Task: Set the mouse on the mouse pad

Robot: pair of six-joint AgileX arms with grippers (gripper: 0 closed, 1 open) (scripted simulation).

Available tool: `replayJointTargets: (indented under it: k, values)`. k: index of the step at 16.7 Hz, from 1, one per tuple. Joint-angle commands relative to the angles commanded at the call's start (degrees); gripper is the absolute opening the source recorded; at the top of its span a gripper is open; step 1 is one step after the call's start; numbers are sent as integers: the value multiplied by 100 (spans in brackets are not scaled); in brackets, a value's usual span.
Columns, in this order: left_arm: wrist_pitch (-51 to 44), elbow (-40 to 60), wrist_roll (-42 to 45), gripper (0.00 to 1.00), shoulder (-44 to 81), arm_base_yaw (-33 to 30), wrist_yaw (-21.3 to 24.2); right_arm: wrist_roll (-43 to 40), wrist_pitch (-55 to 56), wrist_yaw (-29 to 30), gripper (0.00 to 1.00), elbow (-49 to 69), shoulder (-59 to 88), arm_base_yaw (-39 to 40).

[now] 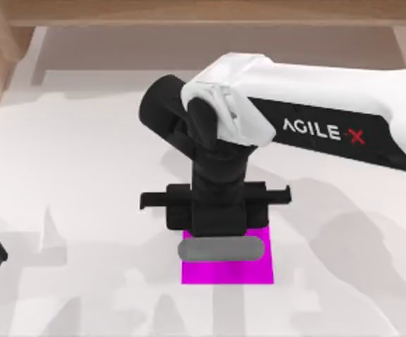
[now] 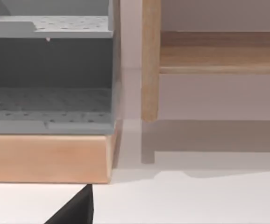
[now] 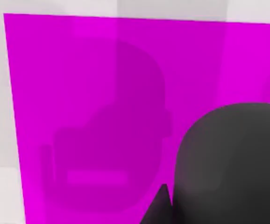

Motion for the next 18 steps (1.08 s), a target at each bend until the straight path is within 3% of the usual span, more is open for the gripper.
replayJointTargets:
  k: [7,18]
  values:
    - [0,0,0,100,0,0,0,-120,20,15,0,-129,88,-202]
    - [0,0,0,100,0,0,0,-120,20,15,83,-129,88,-202]
